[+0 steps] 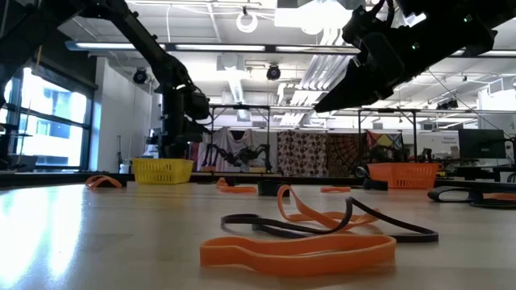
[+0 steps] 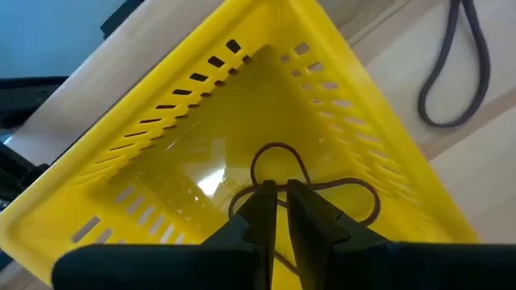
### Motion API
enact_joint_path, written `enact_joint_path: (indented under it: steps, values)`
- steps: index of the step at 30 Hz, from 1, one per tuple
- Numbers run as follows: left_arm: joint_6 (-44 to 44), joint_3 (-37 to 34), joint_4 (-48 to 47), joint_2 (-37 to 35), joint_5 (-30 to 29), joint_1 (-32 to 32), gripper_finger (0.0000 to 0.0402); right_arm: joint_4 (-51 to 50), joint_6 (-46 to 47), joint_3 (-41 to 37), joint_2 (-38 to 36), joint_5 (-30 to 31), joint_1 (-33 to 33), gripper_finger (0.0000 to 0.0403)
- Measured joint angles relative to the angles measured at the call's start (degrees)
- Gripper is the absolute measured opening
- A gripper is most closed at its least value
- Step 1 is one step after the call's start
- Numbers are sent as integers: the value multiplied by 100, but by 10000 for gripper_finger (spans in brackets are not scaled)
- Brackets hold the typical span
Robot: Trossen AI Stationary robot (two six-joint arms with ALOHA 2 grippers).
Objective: Sort rubber bands into baskets
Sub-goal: Put the orange rubber band into the green bin
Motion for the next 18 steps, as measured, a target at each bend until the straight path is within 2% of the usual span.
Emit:
enact_joint_path:
  steps: [8,18]
  values:
    - [404,-2,-27,-376,-512,-87,49,-2,1,0,0,-1,0,0]
    - [693,-1,163,-1128,-538,-502,117,-2,2,0,0,-2,0,0]
